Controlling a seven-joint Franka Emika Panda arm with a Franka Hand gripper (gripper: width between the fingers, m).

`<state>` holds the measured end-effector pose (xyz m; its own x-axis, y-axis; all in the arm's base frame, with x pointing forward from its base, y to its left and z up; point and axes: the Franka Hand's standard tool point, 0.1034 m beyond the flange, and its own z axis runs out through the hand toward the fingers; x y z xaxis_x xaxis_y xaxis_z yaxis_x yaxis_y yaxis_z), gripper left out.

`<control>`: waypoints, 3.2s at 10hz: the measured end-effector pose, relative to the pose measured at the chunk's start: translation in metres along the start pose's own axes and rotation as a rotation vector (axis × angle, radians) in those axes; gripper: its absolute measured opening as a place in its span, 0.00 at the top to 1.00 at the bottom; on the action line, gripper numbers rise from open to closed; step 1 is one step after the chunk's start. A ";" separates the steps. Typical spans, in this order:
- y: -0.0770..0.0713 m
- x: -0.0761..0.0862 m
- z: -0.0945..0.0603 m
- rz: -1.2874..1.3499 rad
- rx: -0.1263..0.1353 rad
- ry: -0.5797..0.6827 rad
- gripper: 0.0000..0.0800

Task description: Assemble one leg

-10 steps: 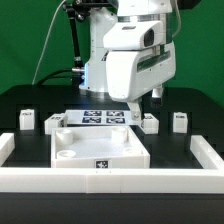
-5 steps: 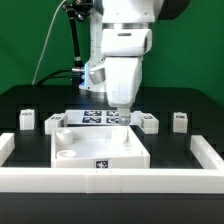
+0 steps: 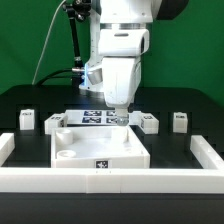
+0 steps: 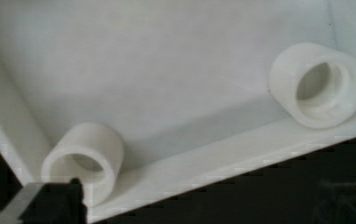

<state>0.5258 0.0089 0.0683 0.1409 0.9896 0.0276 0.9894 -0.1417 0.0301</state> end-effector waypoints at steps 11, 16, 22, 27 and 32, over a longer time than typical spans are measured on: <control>-0.044 -0.074 0.041 -0.180 -0.040 -0.032 0.19; -0.042 -0.070 0.050 -0.187 -0.028 -0.029 0.43; -0.043 -0.071 0.051 -0.183 -0.027 -0.029 0.93; -0.043 -0.068 0.051 -0.177 -0.028 -0.028 0.93; -0.048 0.000 0.052 -0.154 -0.030 -0.016 0.93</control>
Offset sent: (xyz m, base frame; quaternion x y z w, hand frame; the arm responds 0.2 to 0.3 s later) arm -0.0139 -0.0232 -0.0087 -0.0370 -0.0055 -0.1175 0.9924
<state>0.4801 0.0164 0.0146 -0.0117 0.9999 0.0041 0.9980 0.0114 0.0626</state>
